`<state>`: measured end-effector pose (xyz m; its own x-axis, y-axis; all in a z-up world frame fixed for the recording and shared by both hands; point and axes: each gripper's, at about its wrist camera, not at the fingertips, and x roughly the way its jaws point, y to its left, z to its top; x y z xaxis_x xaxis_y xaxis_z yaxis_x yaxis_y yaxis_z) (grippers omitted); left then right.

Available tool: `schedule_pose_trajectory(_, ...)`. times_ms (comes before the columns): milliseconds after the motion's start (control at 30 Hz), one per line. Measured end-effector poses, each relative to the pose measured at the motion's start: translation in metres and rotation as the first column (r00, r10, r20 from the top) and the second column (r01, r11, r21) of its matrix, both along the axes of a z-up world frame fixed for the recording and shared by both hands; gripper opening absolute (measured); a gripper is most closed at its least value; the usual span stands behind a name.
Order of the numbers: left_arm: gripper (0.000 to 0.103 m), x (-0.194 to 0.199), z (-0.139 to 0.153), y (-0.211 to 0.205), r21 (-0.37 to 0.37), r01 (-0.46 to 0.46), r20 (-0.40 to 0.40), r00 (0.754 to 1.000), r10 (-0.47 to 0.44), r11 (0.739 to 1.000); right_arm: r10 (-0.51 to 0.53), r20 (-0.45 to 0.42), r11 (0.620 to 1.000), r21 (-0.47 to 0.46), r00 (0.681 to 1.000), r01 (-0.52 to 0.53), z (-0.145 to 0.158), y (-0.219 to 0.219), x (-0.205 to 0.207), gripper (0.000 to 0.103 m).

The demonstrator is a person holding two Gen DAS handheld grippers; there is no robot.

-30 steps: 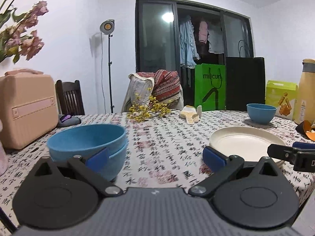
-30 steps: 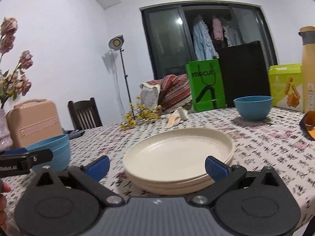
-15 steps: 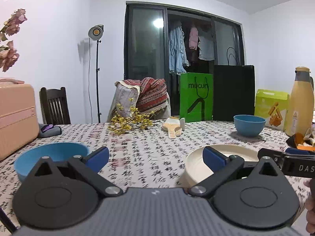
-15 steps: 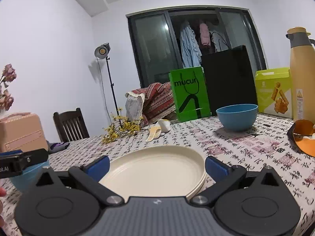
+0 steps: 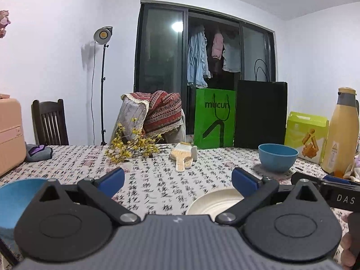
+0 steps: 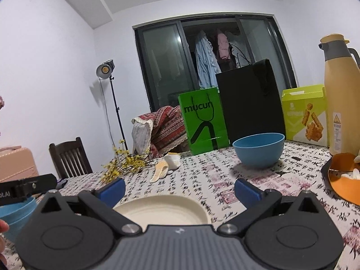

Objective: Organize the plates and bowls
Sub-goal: 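Turn both open tools toward the last blue bowl by the yellow box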

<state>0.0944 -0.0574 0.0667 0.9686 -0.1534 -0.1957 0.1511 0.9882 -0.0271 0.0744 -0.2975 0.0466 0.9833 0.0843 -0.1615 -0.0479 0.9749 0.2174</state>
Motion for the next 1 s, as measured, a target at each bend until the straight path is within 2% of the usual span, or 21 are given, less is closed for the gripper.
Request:
schedule_pose_trajectory(400, 0.103, 0.038, 0.021, -0.027, -0.016, 0.031, 0.026, 0.999, -0.031, 0.999, -0.044, -0.006, 0.999, 0.0, 0.999, 0.044, 0.02, -0.024, 0.038, 0.103)
schedule_pose_trajectory(800, 0.103, 0.082, 0.052, -0.047, -0.055, 0.061, -0.009, 0.998, -0.061, 0.997, -0.073, -0.01, 0.997, 0.013, 0.997, 0.073, 0.051, -0.035, 0.082, 0.103)
schedule_pose_trajectory(1000, 0.103, 0.106, 0.062, -0.055, -0.068, 0.032, -0.031, 0.999, -0.035, 0.997, -0.088, -0.017, 0.995, 0.048, 0.996, 0.089, 0.066, -0.038, 0.104, 0.103)
